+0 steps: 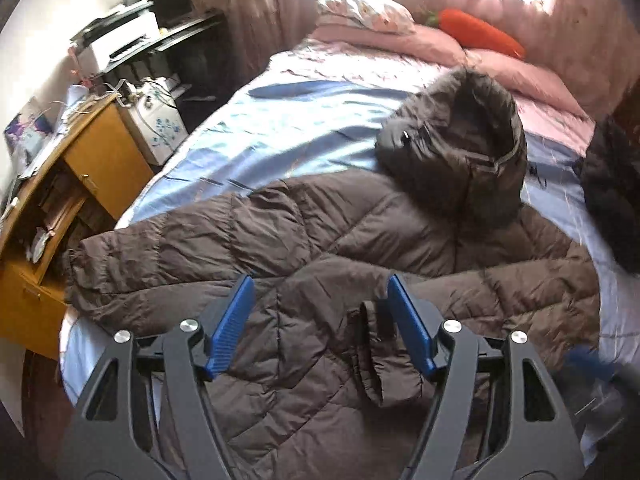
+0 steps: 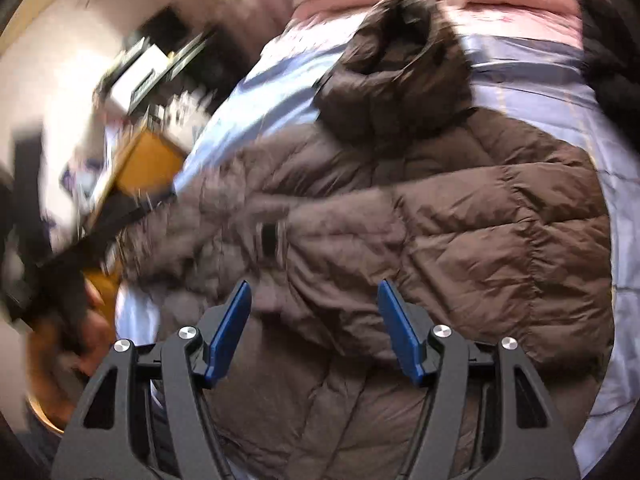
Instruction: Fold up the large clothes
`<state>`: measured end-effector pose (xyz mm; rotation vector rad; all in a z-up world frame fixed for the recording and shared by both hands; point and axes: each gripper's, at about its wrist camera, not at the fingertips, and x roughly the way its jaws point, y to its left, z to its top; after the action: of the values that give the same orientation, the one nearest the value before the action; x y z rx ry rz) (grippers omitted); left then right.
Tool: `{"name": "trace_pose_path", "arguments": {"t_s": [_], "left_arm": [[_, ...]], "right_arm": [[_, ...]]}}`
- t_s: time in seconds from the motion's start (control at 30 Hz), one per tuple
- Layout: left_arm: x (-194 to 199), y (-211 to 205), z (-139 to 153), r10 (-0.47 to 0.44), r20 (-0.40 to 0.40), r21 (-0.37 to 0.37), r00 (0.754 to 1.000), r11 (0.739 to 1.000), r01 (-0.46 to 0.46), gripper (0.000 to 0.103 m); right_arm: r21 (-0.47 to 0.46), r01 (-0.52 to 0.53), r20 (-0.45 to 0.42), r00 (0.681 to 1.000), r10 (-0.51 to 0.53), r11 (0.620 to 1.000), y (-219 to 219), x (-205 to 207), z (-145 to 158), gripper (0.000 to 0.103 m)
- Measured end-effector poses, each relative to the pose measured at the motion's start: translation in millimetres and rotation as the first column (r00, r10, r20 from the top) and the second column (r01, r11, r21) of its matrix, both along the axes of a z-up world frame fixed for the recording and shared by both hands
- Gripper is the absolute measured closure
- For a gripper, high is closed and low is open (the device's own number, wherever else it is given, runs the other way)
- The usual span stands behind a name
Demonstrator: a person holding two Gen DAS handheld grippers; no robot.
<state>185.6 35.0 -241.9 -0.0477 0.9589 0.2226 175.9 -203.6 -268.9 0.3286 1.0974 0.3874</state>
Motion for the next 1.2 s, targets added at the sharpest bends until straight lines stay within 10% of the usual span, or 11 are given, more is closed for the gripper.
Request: {"name": "trace_pose_path", "arguments": {"t_s": [0.3,0.4,0.57,0.73,1.0,1.2], "left_arm": [[11,-50,-108,-0.176,-0.298,-0.082,0.938,0.984,0.158,0.05],[13,-61,-131,-0.208,-0.34,-0.095,0.917,0.978,0.187,0.047],[24,-82,-158,-0.204,-0.337,-0.024,0.919,0.978,0.208,0.037],[35,-104,-166,-0.177,-0.27,0.085,0.946,0.975,0.206,0.034],[56,-97,-158,-0.183,-0.2,0.037,0.963,0.98,0.194,0.03],[38,-84,-106,-0.157,-0.08,0.151,0.984,0.974,0.168,0.03]], "right_arm": [[-0.014,0.303,-0.244,0.923,-0.297,0.953,-96,12,-80,0.052],[-0.207,0.313,-0.264,0.895,-0.361,0.927,-114,12,-111,0.058],[-0.188,0.384,-0.292,0.857,-0.424,0.904,-153,14,-145,0.083],[-0.252,0.351,-0.245,0.878,-0.41,0.902,-142,23,-146,0.082],[-0.262,0.361,-0.19,0.89,-0.415,0.895,-131,22,-138,0.076],[-0.263,0.381,-0.036,0.914,-0.404,0.886,-107,-3,-90,0.06]]}}
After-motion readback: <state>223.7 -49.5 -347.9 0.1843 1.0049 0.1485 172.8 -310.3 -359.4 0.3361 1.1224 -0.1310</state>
